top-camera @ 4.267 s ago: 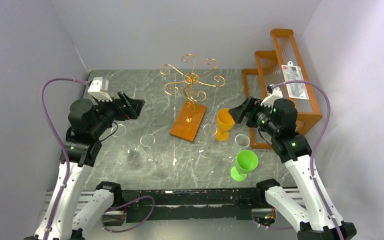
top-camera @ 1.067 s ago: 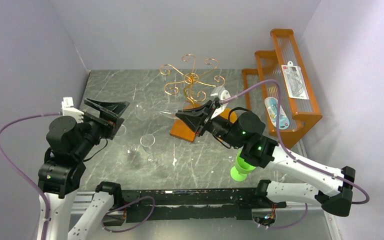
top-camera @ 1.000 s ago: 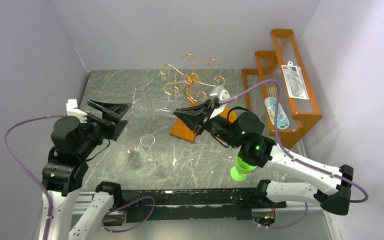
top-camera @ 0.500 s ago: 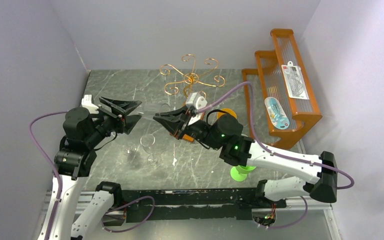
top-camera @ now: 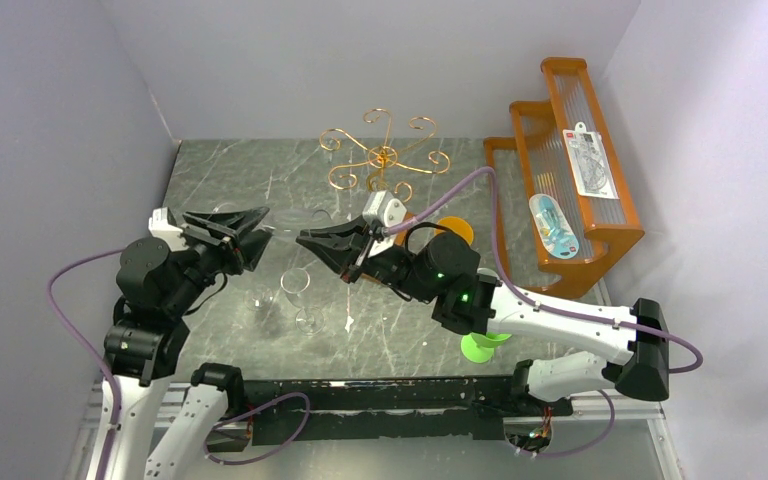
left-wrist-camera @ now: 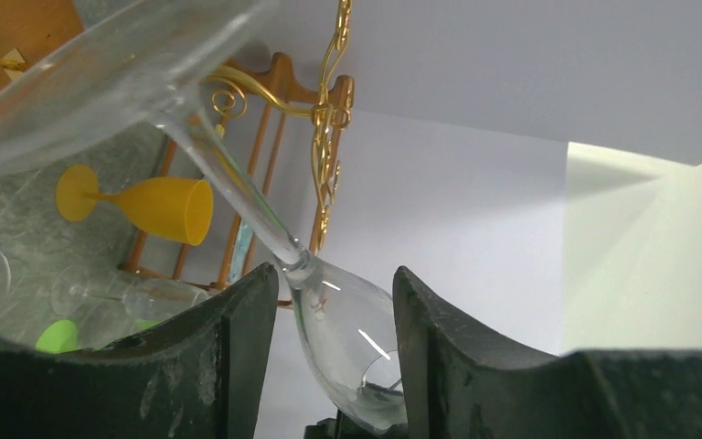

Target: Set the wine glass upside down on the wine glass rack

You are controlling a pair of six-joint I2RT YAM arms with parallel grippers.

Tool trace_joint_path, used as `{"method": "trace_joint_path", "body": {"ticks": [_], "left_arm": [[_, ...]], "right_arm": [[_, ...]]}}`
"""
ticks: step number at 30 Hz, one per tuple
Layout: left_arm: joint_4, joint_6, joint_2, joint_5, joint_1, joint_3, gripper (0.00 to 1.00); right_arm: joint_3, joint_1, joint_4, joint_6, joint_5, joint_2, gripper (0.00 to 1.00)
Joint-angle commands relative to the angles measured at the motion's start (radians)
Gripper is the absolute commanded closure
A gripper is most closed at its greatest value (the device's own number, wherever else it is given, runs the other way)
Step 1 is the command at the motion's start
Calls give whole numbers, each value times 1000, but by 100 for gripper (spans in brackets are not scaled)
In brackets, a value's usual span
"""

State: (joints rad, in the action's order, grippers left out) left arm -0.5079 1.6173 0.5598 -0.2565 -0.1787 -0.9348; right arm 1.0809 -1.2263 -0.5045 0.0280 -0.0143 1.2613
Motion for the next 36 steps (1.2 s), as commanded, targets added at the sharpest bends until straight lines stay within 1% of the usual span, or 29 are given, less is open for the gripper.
{"method": "trace_joint_path", "body": {"ticks": [1,3,6,7,8,10,12,18,21,23,27,28,30,31,32,35,36], "left_arm": [[25,115,-48,76,-5,38,44],[76,162,-78,110,-5,70,43],[101,194,-98,169,-5,80,44],[103,196,-97,178,-5,76,47],[106,195,-93,181,-5,71,54],[117,192,-87,181,-5,70,60],[130,193,-81,171,-5,78,63],[151,212,-73,163,-5,102,59],[173,213,-66,164,-5,113,59],[153,211,-55,160,-5,109,60],[112,198,-37,164,-5,90,73],[117,197,-39,170,-5,93,79],[132,197,-44,182,-5,99,93],[136,196,-45,188,-5,103,95],[142,189,-46,190,-5,106,95],[168,142,-40,191,-5,109,95],[181,103,-34,194,-5,103,95]], "right_arm": [[-20,-6,-111,9,3,-14,100],[-42,-6,-147,6,-8,-23,100],[-63,-7,-178,6,-10,-25,100],[-67,-6,-188,4,-6,-22,100],[-70,-7,-193,4,-2,-21,100],[-74,-7,-202,3,7,-15,100],[-79,-7,-211,2,10,-9,100],[-83,-6,-227,-11,47,2,100],[-82,-6,-230,-14,58,6,100],[-83,-7,-232,-11,69,9,100],[-88,-7,-238,-1,73,16,100],[-89,-7,-238,0,71,16,100],[-93,-6,-233,-3,61,16,100],[-94,-6,-225,-9,50,16,100],[-97,-5,-221,-19,38,12,92],[-122,-5,-229,-67,17,-10,49],[-124,-5,-215,-80,-3,-19,42]]}}
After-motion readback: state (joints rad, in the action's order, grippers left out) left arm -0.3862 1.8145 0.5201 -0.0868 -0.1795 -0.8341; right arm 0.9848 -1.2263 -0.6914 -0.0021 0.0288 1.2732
